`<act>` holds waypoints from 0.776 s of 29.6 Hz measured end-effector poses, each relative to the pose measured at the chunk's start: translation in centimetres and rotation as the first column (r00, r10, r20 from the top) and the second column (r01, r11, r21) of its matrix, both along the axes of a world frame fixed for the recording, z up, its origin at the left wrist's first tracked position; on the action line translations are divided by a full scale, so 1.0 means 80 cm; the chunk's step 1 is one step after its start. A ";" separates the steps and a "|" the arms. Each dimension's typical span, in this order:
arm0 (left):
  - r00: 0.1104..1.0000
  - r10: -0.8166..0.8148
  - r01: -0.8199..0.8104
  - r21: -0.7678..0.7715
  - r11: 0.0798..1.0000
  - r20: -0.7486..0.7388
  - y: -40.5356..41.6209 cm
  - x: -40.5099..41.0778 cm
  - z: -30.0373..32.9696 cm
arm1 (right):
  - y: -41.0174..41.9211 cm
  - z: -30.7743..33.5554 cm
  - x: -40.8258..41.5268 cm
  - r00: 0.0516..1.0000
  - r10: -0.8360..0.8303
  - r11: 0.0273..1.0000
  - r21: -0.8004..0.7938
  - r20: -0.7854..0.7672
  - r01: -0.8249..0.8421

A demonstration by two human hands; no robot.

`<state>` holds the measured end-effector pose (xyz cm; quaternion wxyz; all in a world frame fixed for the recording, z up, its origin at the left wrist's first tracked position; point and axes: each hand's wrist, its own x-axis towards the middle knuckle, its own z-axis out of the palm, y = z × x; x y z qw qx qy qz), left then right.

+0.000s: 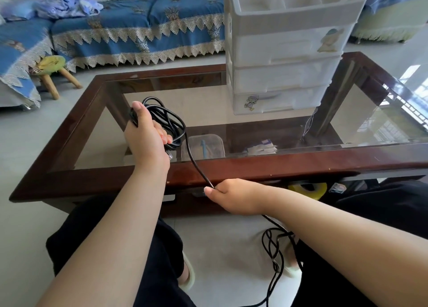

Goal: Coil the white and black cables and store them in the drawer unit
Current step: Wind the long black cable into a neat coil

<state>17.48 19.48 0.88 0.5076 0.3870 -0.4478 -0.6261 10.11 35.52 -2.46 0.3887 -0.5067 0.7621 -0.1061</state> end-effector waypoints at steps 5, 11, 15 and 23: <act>1.000 -0.023 0.026 -0.187 0.982 0.019 0.012 -0.006 -0.012 | -0.003 0.009 0.003 0.963 -0.035 0.999 0.024 0.266 0.030; 0.974 -0.142 0.208 -0.461 0.863 0.174 0.027 -0.008 -0.020 | -0.003 0.024 -0.002 0.861 -0.015 0.999 0.040 0.508 -0.006; 0.851 -0.328 0.509 -0.486 0.711 0.410 0.026 -0.005 -0.023 | -0.002 0.029 -0.002 0.808 0.031 0.996 0.045 0.589 -0.071; 0.582 -0.615 0.784 -0.169 0.597 0.532 0.035 -0.006 -0.027 | 0.004 0.047 -0.018 0.719 0.152 0.983 -0.180 0.678 -0.038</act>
